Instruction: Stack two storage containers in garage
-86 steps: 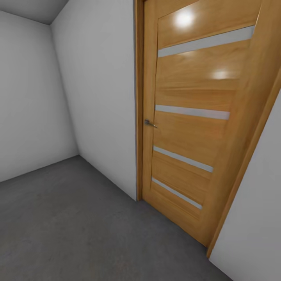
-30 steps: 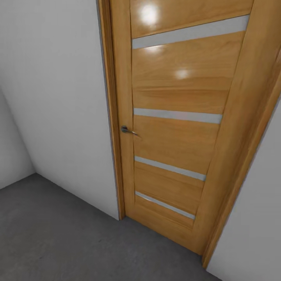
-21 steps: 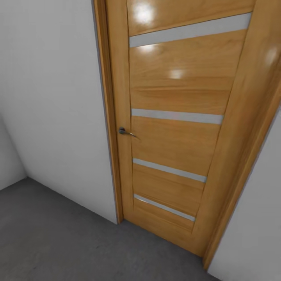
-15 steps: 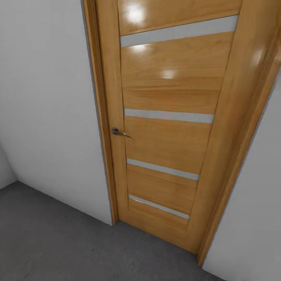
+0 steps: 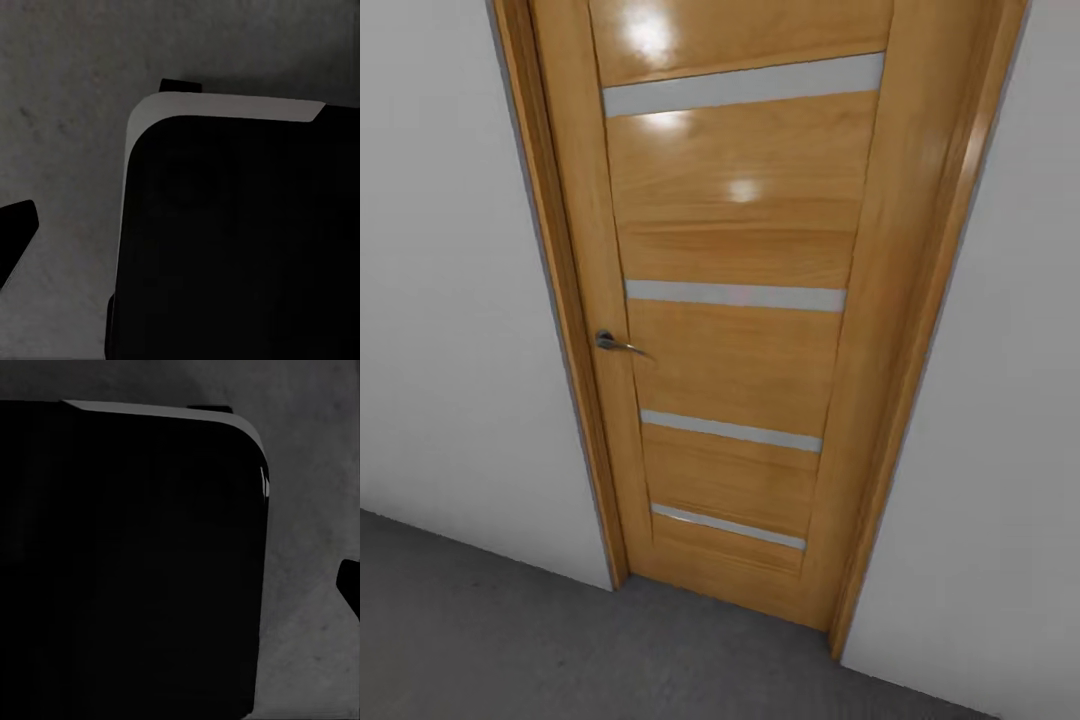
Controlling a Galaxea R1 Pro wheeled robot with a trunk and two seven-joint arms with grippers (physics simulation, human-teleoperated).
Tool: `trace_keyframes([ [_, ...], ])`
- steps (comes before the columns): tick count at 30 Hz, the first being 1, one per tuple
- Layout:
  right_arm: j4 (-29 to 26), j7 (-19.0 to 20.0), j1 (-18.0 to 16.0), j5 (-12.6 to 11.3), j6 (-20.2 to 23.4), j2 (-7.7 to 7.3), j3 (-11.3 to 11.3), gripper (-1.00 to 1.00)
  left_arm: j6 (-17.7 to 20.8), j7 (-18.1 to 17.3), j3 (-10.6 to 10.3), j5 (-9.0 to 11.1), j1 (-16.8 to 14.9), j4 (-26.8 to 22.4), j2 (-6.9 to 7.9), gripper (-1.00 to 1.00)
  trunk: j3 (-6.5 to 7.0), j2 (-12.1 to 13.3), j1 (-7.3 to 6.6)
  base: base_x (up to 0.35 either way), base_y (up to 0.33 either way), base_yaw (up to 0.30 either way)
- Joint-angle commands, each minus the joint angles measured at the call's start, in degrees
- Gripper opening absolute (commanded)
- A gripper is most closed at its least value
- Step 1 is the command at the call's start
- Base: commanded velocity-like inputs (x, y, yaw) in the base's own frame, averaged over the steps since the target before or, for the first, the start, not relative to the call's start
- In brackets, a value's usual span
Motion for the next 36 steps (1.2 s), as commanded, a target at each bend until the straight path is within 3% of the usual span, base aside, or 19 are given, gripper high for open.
trace_keyframes([
  [1, 0.0, 0.0, 0.0, 0.1, -0.2, 0.01, 0.0, 1.0, -0.2, 0.0, 0.1, 0.5, 0.0, 0.0, -0.01, 1.0, -0.04, 0.0, 0.0, 0.0, 0.0, -0.283],
  [10, 0.0, 0.0, 0.0, 0.1, -0.2, -0.02, 0.0, 1.0, -0.2, -0.1, 0.1, 0.5, 0.0, 0.1, -0.01, 1.0, -0.04, 0.0, 0.0, 0.062, 0.064, -0.16],
  [36, 0.0, 0.0, 0.0, 0.0, -0.2, 0.0, 0.0, 1.0, -0.2, -0.1, 0.1, 0.5, 0.0, 0.1, -0.02, 1.0, -0.04, 0.0, 0.0, 0.195, 0.235, -0.029],
])
